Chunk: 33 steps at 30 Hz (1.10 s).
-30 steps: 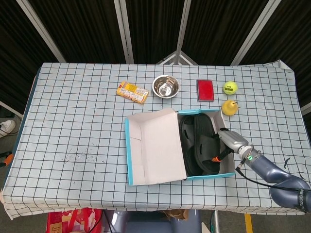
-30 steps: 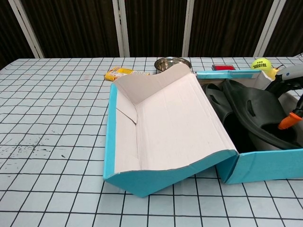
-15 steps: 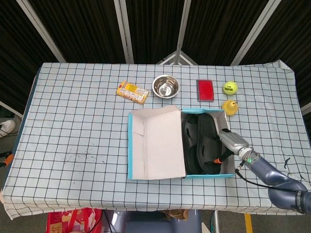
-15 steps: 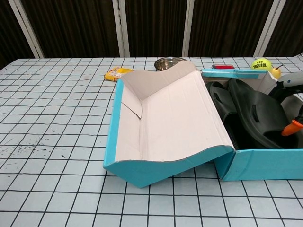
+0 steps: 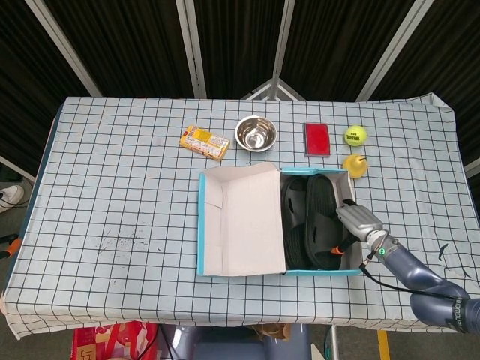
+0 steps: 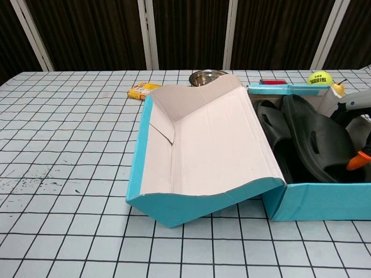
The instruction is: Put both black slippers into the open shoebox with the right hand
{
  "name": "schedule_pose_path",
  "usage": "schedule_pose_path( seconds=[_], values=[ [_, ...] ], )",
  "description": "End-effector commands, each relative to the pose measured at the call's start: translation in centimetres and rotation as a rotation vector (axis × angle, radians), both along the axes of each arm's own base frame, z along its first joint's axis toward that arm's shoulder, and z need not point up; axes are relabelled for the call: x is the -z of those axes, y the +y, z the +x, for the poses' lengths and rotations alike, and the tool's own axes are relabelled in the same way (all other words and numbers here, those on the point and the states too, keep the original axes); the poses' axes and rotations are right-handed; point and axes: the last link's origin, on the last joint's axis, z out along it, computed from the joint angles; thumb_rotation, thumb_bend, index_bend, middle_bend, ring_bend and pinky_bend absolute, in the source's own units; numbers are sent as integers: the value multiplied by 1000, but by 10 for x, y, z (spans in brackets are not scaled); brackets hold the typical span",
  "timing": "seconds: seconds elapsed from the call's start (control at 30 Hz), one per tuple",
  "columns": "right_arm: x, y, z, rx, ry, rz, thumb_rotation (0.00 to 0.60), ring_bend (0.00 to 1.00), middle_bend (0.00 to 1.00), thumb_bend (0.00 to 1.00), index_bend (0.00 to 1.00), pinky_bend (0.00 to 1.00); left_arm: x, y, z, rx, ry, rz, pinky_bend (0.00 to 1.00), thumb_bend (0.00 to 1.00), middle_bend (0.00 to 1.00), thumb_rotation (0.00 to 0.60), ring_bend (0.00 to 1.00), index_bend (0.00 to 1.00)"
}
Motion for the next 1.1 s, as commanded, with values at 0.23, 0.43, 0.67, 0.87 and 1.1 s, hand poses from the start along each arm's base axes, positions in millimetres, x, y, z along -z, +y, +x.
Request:
schedule_pose_path(
  seconds=[0.23, 0.43, 0.67, 0.87, 1.1],
  values=[
    [-9, 4, 6, -15, 56, 51, 600, 93, 285, 476, 427, 0, -1, 0, 0, 1, -3, 5, 71, 335, 0, 600, 0, 26],
    [-11, 7, 7, -5, 94, 105, 600, 32, 167, 387, 198, 0, -1, -1, 0, 2, -3, 3, 70, 335, 0, 600, 0, 26],
    [-14, 6, 10, -8, 113, 109, 600, 15, 128, 381, 123, 0, -1, 0, 0, 3, -4, 3, 71, 335, 0, 600, 0, 26],
    [-19, 8, 13, -12, 125, 107, 600, 0, 80, 350, 14, 0, -1, 0, 0, 5, -7, 3, 71, 335, 0, 600, 0, 26],
    [-18, 11, 16, -7, 132, 114, 600, 0, 3, 256, 0, 0, -2, -1, 0, 9, -10, 7, 71, 335, 0, 600, 0, 27]
  ],
)
